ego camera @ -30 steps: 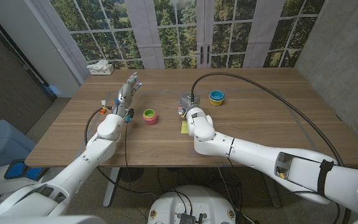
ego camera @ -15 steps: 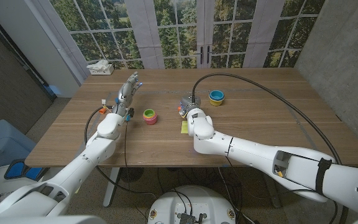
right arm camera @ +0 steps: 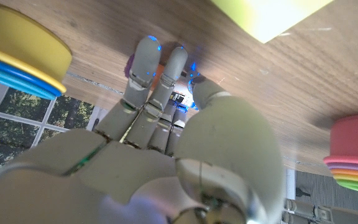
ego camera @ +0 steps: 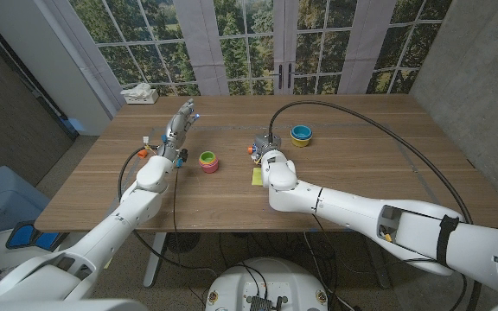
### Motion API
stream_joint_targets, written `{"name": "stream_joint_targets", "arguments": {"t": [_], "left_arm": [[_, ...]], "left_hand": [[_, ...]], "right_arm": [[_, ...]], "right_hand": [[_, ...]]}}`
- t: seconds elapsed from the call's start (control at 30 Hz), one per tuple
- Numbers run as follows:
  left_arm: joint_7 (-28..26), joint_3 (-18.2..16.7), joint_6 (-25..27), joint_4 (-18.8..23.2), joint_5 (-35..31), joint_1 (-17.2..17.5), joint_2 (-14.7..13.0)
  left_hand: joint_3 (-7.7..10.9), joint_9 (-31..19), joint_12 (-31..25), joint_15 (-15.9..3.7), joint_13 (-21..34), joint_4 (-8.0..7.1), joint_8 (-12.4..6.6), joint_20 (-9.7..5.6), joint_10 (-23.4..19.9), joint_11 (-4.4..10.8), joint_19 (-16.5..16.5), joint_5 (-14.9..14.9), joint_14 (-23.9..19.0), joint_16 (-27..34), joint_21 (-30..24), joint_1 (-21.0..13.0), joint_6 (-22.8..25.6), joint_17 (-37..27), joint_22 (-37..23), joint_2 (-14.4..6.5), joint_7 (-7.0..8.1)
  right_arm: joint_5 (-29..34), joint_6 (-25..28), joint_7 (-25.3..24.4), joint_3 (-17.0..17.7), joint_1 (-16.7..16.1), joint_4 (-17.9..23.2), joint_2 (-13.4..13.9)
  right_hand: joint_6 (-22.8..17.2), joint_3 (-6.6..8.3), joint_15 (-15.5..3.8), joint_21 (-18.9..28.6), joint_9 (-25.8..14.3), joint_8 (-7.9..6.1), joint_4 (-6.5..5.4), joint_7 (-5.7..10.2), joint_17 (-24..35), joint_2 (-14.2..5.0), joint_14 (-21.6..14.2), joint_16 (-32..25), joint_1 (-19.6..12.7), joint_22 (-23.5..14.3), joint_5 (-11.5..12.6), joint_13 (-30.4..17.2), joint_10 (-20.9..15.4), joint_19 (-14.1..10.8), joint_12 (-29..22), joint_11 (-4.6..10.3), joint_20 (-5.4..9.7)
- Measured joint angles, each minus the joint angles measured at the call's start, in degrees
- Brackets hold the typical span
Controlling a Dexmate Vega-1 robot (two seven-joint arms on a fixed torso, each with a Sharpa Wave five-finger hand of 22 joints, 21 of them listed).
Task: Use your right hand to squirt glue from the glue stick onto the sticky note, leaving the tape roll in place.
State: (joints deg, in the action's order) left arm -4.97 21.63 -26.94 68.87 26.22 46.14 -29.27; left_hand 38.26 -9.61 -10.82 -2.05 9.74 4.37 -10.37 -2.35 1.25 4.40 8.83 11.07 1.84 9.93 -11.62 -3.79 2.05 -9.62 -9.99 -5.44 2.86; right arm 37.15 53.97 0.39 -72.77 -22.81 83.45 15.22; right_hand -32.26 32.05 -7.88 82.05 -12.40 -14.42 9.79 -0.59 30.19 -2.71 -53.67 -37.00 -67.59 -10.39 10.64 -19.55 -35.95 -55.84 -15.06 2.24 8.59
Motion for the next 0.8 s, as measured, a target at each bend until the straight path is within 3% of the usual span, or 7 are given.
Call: {"name": "stream_joint_targets", "arguments": {"t": [0.2,0.3,0.4,0.5,0.8], "left_arm": [[-0.16,0.06,0.23,0.27,-0.11,-0.02,-0.04],[-0.26,0.07,0.34,0.46,-0.15,-0.02,-0.08],[-0.34,0.07,0.42,0.73,-0.19,-0.02,-0.14],[-0.46,0.07,0.59,1.01,-0.25,0.02,-0.25],[-0.71,0.08,1.05,1.72,-0.48,0.25,-0.56]], "left_hand": [[-0.24,0.0,0.0,0.0,0.0,0.23,0.0,0.0,0.0,0.0,0.0,0.0,0.0,0.0,0.0,0.0,0.0,0.0,0.0,0.0,0.0],[-0.24,0.0,0.0,0.0,0.0,0.24,0.0,0.0,0.0,0.0,0.0,0.0,0.0,0.0,0.0,0.0,0.0,0.0,0.0,0.0,0.0],[-0.24,0.0,0.0,0.0,0.0,0.23,0.0,0.0,0.0,0.0,0.0,0.0,0.0,0.0,0.0,0.0,0.0,0.0,0.0,0.0,0.0],[-0.24,0.0,0.0,0.0,0.0,0.23,0.0,0.0,0.0,0.0,0.0,0.0,0.0,0.0,0.0,0.0,0.0,0.0,0.0,0.0,0.0],[-0.06,0.0,0.0,0.0,0.0,0.41,0.0,0.0,0.22,0.22,0.0,0.0,0.0,0.0,0.0,0.0,0.0,0.0,0.0,0.0,0.0]], "right_arm": [[0.2,1.32,-0.33,-1.57,0.97,-1.19,-0.28],[0.34,2.16,-0.01,-2.32,1.34,-1.31,-0.31],[0.52,2.92,0.52,-3.33,1.81,-1.39,-0.31],[0.58,3.53,1.4,-4.44,2.37,-1.21,-0.23],[-0.46,4.5,3.57,-5.94,3.58,0.04,0.1]], "right_hand": [[-1.1,0.43,0.62,0.0,0.0,-0.21,0.95,0.08,0.02,1.6,0.98,2.01,-3.6,-0.05,0.0,-0.05,-0.81,0.0,-0.21,0.02,0.0],[-1.86,0.2,0.62,0.76,0.0,-0.43,1.2,0.84,0.02,2.06,0.98,2.12,-5.15,-0.24,0.0,-0.27,-1.36,0.0,-0.21,1.09,0.0],[-3.69,-0.53,0.38,1.62,0.01,-0.66,0.46,2.69,-0.04,1.32,-0.61,2.66,-6.33,-0.43,0.0,-0.18,-1.3,-0.02,-0.21,2.62,-0.02],[-4.33,-1.23,-0.62,2.28,0.01,-0.66,-0.23,4.01,-0.04,0.92,-3.17,1.68,-6.71,-0.42,0.0,-0.11,-0.78,-0.46,-0.14,3.11,-0.4],[-2.8,-2.33,-2.08,3.15,0.01,-0.17,-1.34,3.26,-3.21,-0.62,-6.45,1.39,-4.66,-0.42,0.01,0.43,0.37,-1.18,0.71,2.57,0.32]]}}
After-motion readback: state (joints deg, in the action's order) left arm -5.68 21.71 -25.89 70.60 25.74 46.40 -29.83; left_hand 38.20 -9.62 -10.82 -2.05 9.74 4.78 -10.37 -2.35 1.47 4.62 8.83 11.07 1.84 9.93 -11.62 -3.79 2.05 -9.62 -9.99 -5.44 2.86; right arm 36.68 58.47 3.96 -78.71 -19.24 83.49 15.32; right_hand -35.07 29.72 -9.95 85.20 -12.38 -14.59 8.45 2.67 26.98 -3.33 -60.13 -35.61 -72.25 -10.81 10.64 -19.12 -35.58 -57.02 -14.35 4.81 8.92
